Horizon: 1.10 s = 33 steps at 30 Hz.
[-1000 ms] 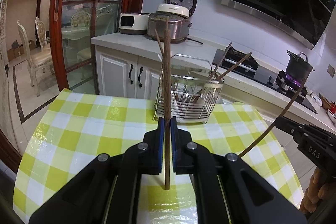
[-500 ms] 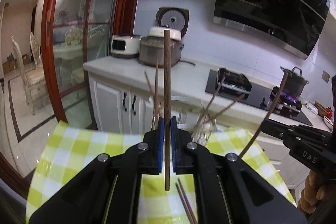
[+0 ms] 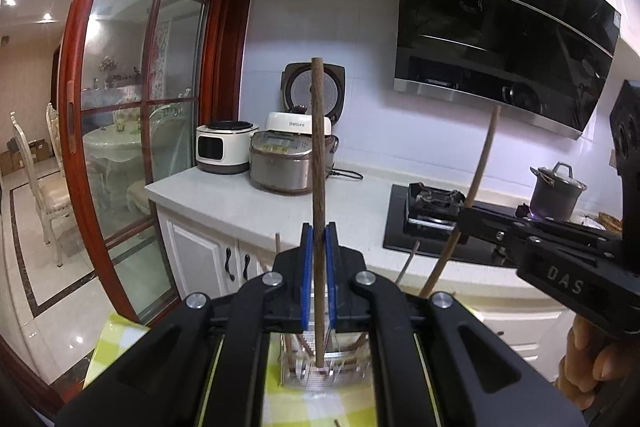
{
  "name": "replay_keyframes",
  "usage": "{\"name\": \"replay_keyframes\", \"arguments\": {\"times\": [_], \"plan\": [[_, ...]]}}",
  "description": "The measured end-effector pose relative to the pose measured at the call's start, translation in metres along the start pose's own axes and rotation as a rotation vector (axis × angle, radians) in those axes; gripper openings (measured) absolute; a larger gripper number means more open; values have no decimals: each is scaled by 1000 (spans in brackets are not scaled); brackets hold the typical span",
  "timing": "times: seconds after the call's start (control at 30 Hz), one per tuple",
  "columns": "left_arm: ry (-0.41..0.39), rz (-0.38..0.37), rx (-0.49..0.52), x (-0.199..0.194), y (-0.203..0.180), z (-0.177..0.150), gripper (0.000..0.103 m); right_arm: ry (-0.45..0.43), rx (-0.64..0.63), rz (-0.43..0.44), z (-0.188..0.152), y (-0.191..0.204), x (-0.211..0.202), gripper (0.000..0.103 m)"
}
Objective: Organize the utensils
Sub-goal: 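Lift both chopsticks upright and carry them over the wire rack, then lower the chopsticks into the rack and open both tools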
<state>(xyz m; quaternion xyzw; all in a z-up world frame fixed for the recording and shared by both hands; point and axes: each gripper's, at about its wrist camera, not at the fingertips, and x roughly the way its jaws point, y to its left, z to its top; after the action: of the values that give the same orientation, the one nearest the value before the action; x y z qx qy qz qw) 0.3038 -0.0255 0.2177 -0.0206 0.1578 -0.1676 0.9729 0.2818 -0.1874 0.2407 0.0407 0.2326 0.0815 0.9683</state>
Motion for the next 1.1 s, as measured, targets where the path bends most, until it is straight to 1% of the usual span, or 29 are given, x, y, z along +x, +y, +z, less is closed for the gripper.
{"name": "replay_keyframes", "arguments": {"times": [0.1,0.23,0.4,0.47,0.7,0.73,0.8,0.83,0.87,0.97,1.0,1.07,1.1], "plan": [[-2,9,-8,18,0,2,6,11,11,-8,1,-4,17,9],[14,18,-34,46,5,-5,6,43,31,-8,-10,-9,47,9],[46,17,-66,82,12,-24,6,103,48,-30,-32,-19,84,9],[60,15,-96,97,17,-33,6,123,51,-32,-41,-21,96,9],[138,18,-114,138,23,-60,6,188,42,-27,-61,-23,125,9],[147,17,-116,141,23,-61,7,196,41,-29,-64,-23,129,9],[162,14,-121,145,26,-64,13,198,41,-36,-66,-25,134,9],[163,10,-120,145,26,-65,23,203,40,-38,-68,-26,137,10],[160,9,-118,143,27,-64,27,209,40,-41,-69,-28,138,10],[154,9,-116,137,31,-65,28,216,54,-42,-70,-31,138,10],[150,9,-120,134,32,-65,28,214,55,-44,-69,-32,136,12],[142,9,-126,126,36,-65,29,200,55,-39,-67,-32,129,17],[137,6,-127,122,37,-64,30,192,52,-36,-65,-32,125,27]]}}
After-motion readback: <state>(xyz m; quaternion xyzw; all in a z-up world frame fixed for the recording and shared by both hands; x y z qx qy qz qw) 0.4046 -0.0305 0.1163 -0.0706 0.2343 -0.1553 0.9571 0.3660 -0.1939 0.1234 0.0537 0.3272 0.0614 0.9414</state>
